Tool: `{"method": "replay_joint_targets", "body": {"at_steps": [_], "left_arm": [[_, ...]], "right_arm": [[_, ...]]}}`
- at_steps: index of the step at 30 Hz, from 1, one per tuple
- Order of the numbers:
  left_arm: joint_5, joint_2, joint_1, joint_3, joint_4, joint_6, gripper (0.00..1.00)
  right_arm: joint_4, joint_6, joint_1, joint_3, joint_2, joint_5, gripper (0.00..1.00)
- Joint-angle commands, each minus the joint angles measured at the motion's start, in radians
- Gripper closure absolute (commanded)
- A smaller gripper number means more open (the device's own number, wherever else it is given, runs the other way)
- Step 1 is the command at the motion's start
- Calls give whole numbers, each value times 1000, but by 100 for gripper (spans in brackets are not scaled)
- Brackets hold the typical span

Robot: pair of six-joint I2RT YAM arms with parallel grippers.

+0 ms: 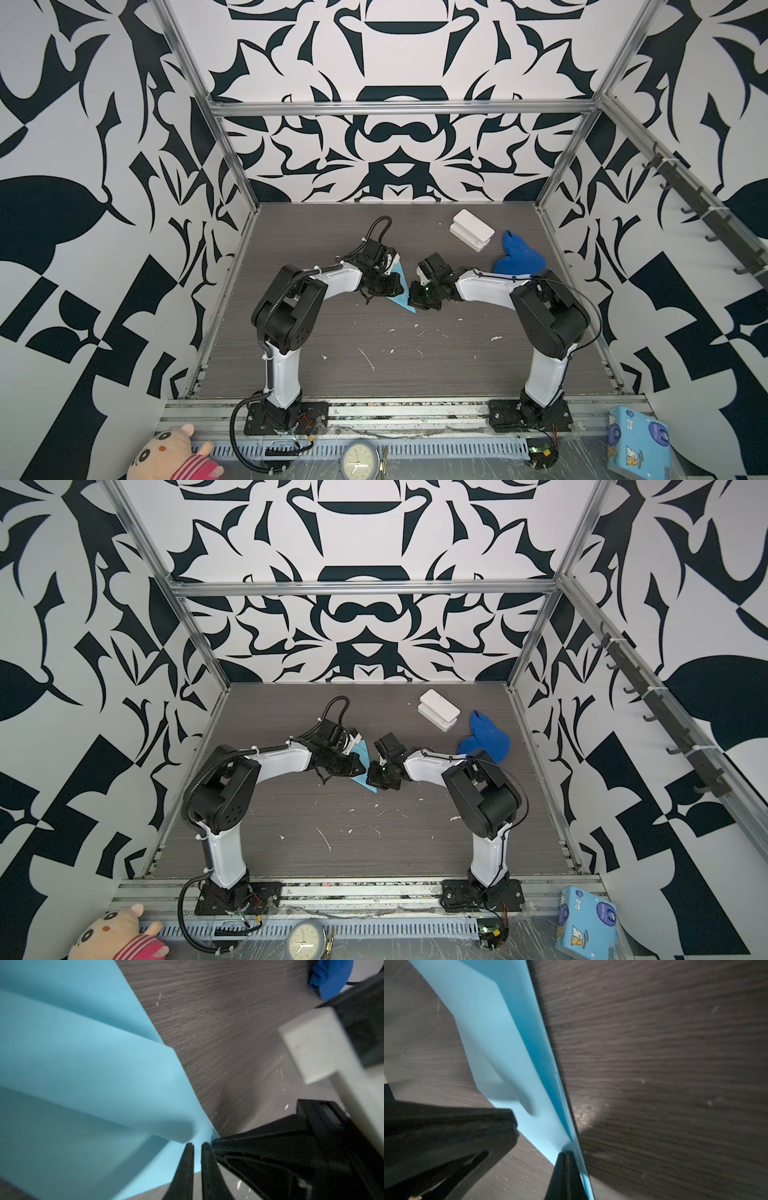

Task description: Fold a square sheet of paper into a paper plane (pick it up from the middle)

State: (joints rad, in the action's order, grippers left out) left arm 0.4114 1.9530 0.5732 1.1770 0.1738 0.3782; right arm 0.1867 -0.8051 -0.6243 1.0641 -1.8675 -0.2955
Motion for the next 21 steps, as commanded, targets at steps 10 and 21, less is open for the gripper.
{"method": "replay_joint_targets", "body": {"at_steps": [10,21], "left_arm": [[56,54,6,58,80,-53,87],[15,97,27,123,164,-87,90]], "right_arm": [[94,7,1,-36,-35,40,100],[94,7,0,-40,-38,40,100]]}}
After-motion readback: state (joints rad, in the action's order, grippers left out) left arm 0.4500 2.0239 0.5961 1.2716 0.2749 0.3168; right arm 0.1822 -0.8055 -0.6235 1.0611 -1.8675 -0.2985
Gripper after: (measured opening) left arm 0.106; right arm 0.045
